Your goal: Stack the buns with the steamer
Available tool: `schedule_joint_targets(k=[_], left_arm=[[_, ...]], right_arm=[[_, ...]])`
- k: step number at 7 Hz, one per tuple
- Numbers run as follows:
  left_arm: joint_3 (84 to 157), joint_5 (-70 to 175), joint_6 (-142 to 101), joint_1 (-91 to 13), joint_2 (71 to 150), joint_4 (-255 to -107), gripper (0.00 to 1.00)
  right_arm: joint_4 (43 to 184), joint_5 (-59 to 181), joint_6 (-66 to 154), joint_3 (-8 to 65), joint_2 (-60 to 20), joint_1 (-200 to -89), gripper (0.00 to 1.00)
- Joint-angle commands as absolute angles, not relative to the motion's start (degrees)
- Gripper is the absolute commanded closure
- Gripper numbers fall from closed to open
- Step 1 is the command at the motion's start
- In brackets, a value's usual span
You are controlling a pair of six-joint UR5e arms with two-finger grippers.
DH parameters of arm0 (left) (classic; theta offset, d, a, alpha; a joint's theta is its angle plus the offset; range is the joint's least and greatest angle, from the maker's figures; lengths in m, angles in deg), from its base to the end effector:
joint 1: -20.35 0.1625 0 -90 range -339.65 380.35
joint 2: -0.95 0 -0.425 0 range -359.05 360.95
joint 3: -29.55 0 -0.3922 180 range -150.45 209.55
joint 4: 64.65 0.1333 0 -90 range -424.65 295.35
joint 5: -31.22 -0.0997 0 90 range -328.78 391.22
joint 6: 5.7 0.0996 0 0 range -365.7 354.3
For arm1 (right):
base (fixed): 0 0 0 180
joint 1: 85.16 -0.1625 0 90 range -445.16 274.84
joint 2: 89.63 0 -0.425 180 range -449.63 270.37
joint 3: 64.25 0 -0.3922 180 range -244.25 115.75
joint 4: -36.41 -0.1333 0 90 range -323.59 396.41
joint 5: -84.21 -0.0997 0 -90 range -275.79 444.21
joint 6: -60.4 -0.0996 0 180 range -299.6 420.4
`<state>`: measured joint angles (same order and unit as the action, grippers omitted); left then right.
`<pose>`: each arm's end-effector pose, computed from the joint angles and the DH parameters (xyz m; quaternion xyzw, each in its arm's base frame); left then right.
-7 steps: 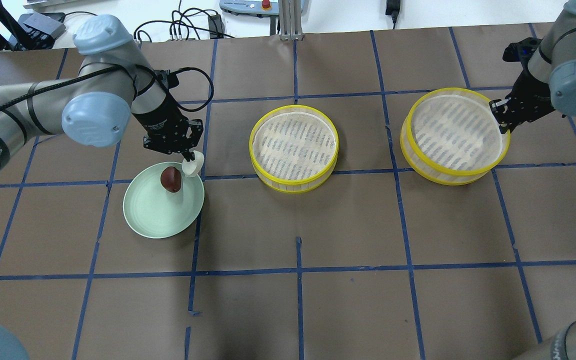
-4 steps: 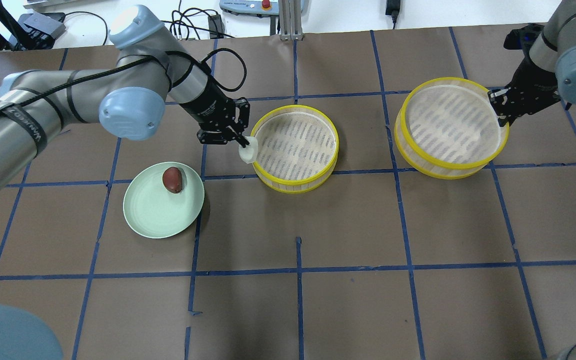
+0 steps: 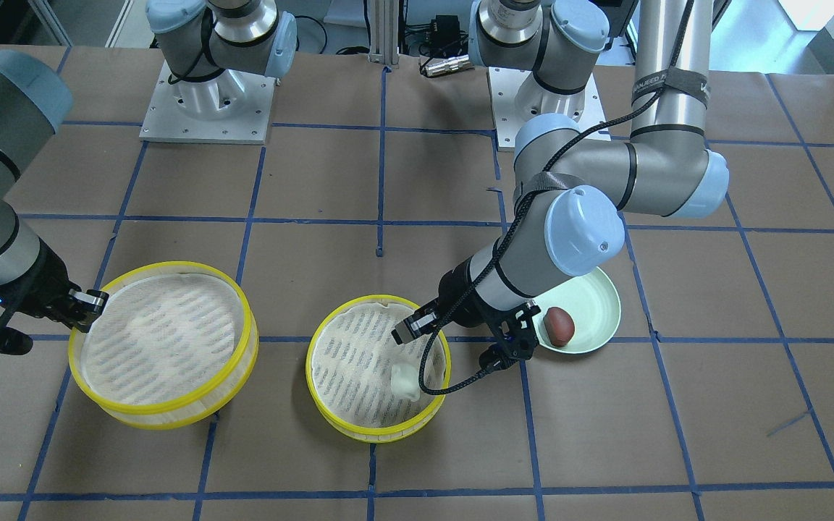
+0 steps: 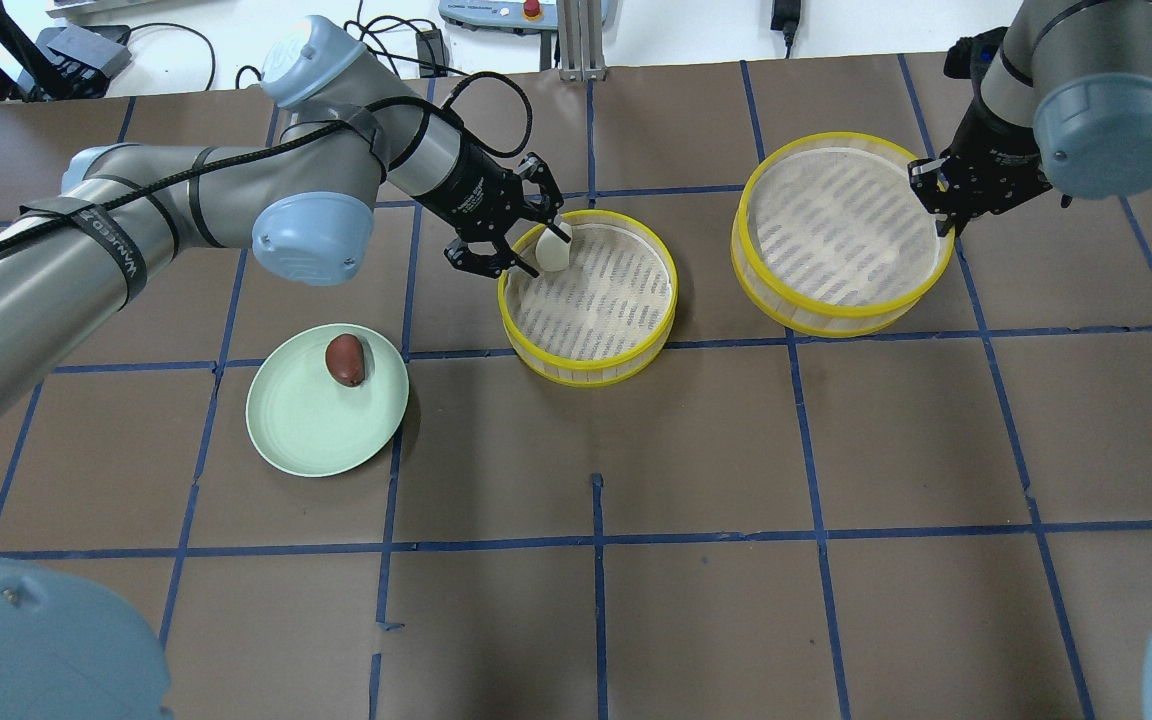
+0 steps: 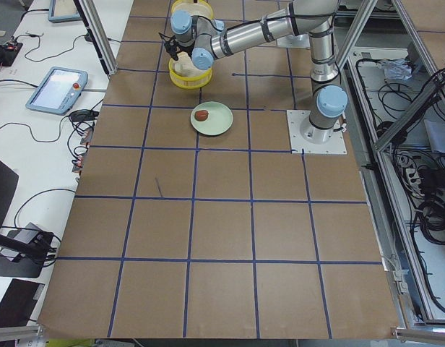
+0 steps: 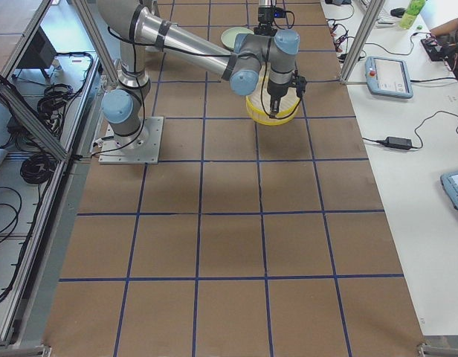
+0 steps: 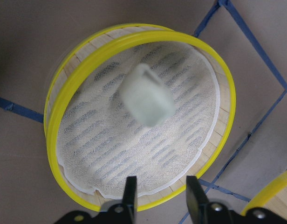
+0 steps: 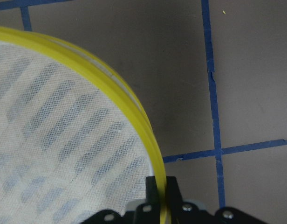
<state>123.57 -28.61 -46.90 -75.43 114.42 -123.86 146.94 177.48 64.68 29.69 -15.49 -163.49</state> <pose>-0.2450 -0.6000 0.2911 0.2865 -0.9217 -0.0782 0.2497 0.0064 -0.5998 0.3403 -0.0646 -0.9975 0.0023 0.0291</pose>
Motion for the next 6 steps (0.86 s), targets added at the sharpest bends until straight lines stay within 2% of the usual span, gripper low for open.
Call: schedule_joint_targets(k=[1,4,5,6], left_arm=[[123.8,-35.2,-38.0,-74.8,113.2,-124.7,0.0],[127.2,-56.4,-5.0,-67.8,112.0,-127.5,0.0],[131.4,-63.1,7.9,-64.9,112.1,-127.1,0.02],[135.0,-63.7,9.1,-64.2,112.6,-124.9,0.04]], right_arm=[[144.8,177.4,57.6,28.3,-15.1,-167.7,0.97],[141.7,177.1,41.4,25.6,-15.8,-177.2,0.97],[142.4,175.6,34.9,25.6,-16.6,-180.5,0.97],[142.7,174.7,29.2,24.4,-18.4,-183.7,0.97]])
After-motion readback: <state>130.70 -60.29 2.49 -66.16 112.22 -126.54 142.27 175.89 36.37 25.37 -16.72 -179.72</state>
